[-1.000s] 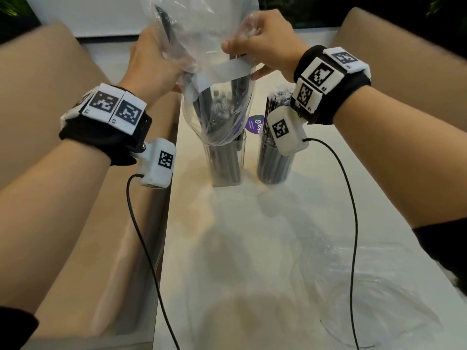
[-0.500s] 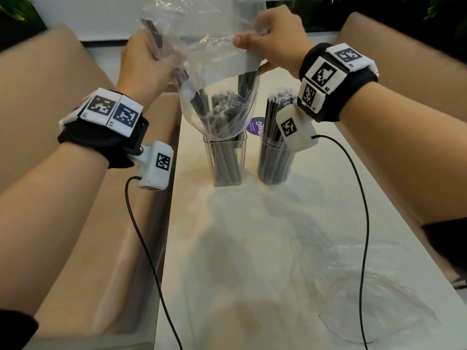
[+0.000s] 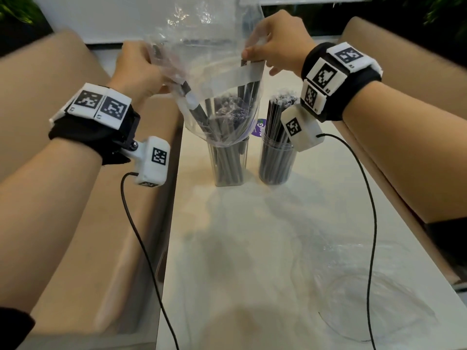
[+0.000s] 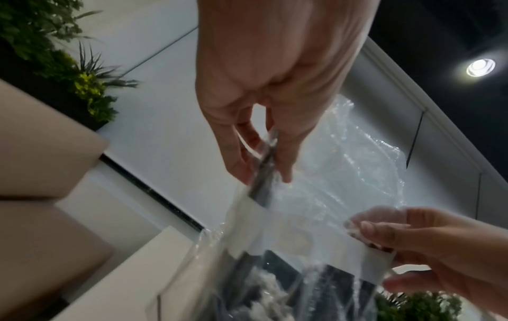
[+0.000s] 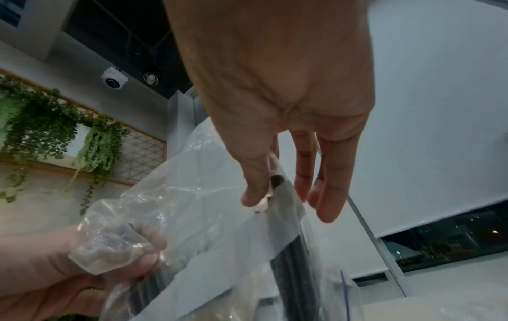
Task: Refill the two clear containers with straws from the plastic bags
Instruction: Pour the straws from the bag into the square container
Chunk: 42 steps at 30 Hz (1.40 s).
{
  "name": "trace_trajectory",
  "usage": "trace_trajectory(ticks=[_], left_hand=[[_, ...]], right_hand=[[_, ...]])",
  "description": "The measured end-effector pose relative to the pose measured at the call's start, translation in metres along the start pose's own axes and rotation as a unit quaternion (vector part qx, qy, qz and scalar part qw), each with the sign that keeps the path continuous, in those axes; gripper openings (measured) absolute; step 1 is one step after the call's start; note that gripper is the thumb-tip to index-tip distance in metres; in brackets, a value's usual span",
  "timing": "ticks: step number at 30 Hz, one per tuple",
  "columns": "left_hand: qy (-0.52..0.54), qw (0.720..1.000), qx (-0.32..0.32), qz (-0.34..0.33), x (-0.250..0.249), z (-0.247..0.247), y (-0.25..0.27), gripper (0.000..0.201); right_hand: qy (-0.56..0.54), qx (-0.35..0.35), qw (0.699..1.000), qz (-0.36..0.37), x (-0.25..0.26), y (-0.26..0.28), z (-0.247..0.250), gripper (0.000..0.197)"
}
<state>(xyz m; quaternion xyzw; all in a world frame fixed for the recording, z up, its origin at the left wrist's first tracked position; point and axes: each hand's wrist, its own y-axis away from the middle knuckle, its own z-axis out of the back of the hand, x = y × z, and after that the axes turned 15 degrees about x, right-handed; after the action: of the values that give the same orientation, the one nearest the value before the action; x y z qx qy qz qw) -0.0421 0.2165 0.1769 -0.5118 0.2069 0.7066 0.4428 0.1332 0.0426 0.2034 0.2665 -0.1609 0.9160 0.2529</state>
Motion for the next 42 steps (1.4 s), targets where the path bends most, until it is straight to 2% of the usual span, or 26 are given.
trace_trajectory(ticks=[3, 7, 12, 15, 17, 18, 21, 23, 25, 28, 30, 34, 38, 42], left_hand=[[0.000, 1.000, 0.010, -0.013, -0.003, -0.005, 0.000, 0.036], [-0.005, 1.000, 0.019, -0.019, -0.003, -0.011, -0.001, 0.042], [-0.098, 0.994, -0.042, -0.014, 0.005, -0.009, -0.002, 0.035], [-0.173, 0.984, -0.046, -0.011, 0.009, -0.008, 0.000, 0.021], [-0.174, 0.984, -0.018, -0.018, 0.007, -0.009, 0.004, 0.022], [-0.167, 0.986, 0.009, -0.030, 0.005, -0.009, 0.007, 0.031], [-0.153, 0.979, 0.090, -0.103, -0.008, -0.011, 0.018, 0.089], [-0.144, 0.980, 0.088, -0.109, -0.010, -0.008, 0.020, 0.099], [-0.132, 0.983, 0.070, -0.104, -0.009, -0.004, 0.019, 0.086], [-0.102, 0.990, 0.005, -0.099, -0.003, 0.004, 0.010, 0.035], [-0.078, 0.991, -0.028, -0.104, -0.001, 0.007, 0.008, 0.020], [-0.030, 0.988, -0.064, -0.141, -0.004, 0.008, 0.007, 0.019], [-0.044, 0.980, -0.101, -0.165, -0.011, 0.007, 0.009, 0.019], [-0.058, 0.974, -0.129, -0.175, -0.019, 0.003, 0.015, 0.011]], right_hand=[[-0.004, -0.015, 1.000, -0.001, 0.006, 0.002, -0.001, 0.035], [0.015, 0.001, 1.000, -0.010, 0.010, 0.007, -0.002, 0.028], [0.060, -0.012, 0.998, -0.017, 0.011, 0.012, -0.001, 0.022], [0.045, -0.009, 0.999, -0.027, 0.007, 0.014, 0.001, 0.023], [0.023, 0.003, 0.999, -0.028, 0.006, 0.017, 0.001, 0.027], [0.014, 0.008, 0.999, -0.029, 0.006, 0.018, 0.002, 0.029], [0.005, 0.002, 1.000, -0.022, 0.007, 0.020, 0.004, 0.033], [0.003, -0.016, 1.000, -0.018, 0.008, 0.021, 0.006, 0.032], [-0.002, -0.034, 0.999, -0.015, 0.008, 0.023, 0.008, 0.031], [-0.019, -0.058, 0.998, -0.005, 0.008, 0.023, 0.012, 0.032], [-0.024, -0.083, 0.996, 0.004, 0.008, 0.023, 0.014, 0.034], [-0.004, -0.124, 0.992, 0.015, 0.014, 0.021, 0.018, 0.033], [0.015, -0.159, 0.986, 0.039, 0.019, 0.021, 0.022, 0.030], [0.025, -0.158, 0.986, 0.055, 0.025, 0.030, 0.025, 0.026]])
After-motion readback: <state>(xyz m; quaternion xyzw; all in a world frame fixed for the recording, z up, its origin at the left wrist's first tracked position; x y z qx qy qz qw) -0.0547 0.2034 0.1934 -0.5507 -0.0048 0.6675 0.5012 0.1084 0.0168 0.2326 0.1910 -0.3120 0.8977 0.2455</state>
